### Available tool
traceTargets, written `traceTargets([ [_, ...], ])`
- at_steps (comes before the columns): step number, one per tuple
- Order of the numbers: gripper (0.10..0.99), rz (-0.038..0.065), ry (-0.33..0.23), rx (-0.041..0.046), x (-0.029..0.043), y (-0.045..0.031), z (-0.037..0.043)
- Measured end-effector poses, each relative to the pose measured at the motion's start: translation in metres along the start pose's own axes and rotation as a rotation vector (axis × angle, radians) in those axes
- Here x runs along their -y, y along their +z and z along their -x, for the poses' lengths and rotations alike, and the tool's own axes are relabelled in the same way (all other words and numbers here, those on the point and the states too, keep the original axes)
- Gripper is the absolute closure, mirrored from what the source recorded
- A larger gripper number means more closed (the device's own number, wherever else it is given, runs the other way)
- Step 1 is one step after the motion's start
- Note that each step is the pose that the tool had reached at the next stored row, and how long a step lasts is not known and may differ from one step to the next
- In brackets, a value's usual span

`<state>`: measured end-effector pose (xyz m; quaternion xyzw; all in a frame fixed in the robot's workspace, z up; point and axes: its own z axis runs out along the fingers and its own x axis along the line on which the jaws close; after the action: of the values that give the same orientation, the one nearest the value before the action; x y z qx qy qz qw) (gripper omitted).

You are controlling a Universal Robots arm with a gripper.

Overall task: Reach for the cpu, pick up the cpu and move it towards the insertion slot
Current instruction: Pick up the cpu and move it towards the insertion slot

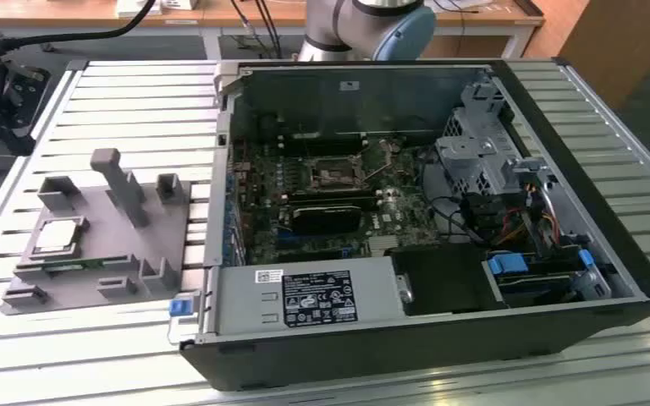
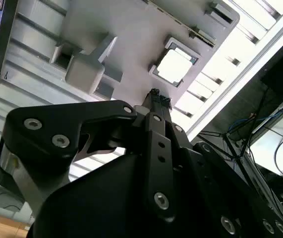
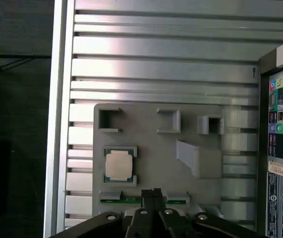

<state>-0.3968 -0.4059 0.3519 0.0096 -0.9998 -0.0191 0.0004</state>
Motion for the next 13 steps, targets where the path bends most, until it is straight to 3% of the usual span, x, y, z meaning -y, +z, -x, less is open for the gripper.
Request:
traceTargets([
  [8,0.98,0.0,0.0,0.0,-0.0001,0.0,-0.0015],
  [13,0.98,0.0,0.0,-0.0001,-0.0002,0.0,-0.0099],
])
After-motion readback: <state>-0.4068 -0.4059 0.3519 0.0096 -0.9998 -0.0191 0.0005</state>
